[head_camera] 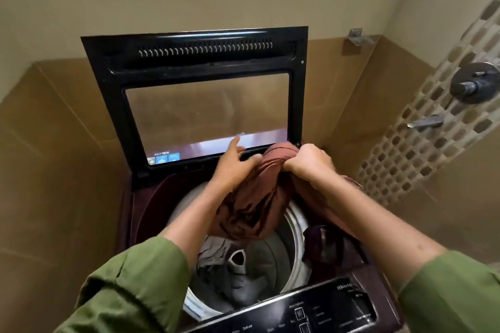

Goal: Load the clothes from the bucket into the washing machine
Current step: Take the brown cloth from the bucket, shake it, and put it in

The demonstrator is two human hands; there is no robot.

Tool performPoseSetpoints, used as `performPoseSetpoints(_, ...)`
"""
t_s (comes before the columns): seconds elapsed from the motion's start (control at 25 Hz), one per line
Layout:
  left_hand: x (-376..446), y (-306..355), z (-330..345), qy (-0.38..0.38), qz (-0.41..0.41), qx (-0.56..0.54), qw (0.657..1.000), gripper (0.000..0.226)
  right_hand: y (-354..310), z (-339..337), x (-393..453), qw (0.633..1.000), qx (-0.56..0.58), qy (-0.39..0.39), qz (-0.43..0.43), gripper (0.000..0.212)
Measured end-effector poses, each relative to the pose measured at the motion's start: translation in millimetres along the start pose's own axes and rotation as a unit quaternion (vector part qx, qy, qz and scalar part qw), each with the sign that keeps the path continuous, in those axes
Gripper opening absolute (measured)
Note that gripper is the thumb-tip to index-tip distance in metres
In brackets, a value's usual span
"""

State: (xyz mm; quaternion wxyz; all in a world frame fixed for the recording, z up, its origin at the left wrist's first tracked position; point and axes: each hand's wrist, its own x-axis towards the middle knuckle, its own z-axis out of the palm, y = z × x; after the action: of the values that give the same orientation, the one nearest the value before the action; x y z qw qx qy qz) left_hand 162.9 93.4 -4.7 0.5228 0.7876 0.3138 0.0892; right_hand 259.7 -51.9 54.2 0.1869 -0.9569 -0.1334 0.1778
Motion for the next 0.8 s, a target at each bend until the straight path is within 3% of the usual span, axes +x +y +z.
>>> performPoseSetpoints(0.08, 8, 0, 1, -0.157, 0.12, 0.007, 0.98, 0.093, -6, 19, 4, 1.0, -0.011, -0.012, 0.003, 0.04)
performPoseSetpoints(0.16, 17, -2, 1, -0.271, 0.157, 0.095, 0.945, 0.11, -8, 26, 6, 0.999, 0.0, -0.038, -0.01, 0.036)
performPoseSetpoints(0.24, 24, 1, 5, -0.25, 0.178, 0.174, 0.936, 0.104, -4, 26, 10, 0.993, 0.057, -0.086, -0.058, 0.035)
performPoseSetpoints(0.32, 28, 3, 8, -0.165, 0.221, 0.212, 0.938, 0.065, 8, 21, 12, 0.977, 0.075, -0.15, -0.135, 0.045)
performPoseSetpoints(0.4, 34, 6, 3, -0.14, 0.258, 0.192, 0.936, 0.038, 31, 16, 15, 0.962, -0.01, -0.181, -0.202, 0.072)
performPoseSetpoints(0.48, 42, 12, -13, -0.157, 0.288, 0.168, 0.93, 0.033, 63, 12, 20, 0.957, -0.136, -0.151, -0.207, 0.085)
performPoseSetpoints(0.56, 51, 17, -27, -0.17, 0.317, 0.188, 0.914, 0.034, 91, 11, 24, 0.959, -0.162, -0.126, -0.195, 0.074)
performPoseSetpoints(0.68, 61, 13, -35, -0.196, 0.283, 0.261, 0.902, 0.038, 108, 7, 28, 0.971, -0.151, -0.046, -0.178, 0.024)
performPoseSetpoints(0.72, 62, 6, -37, -0.221, 0.245, 0.298, 0.896, 0.045, 108, 4, 26, 0.972, -0.161, -0.014, -0.173, 0.016)
performPoseSetpoints(0.8, 55, -5, -36, -0.296, 0.181, 0.326, 0.879, 0.089, 99, -4, 21, 0.965, -0.182, 0.047, -0.184, 0.014)
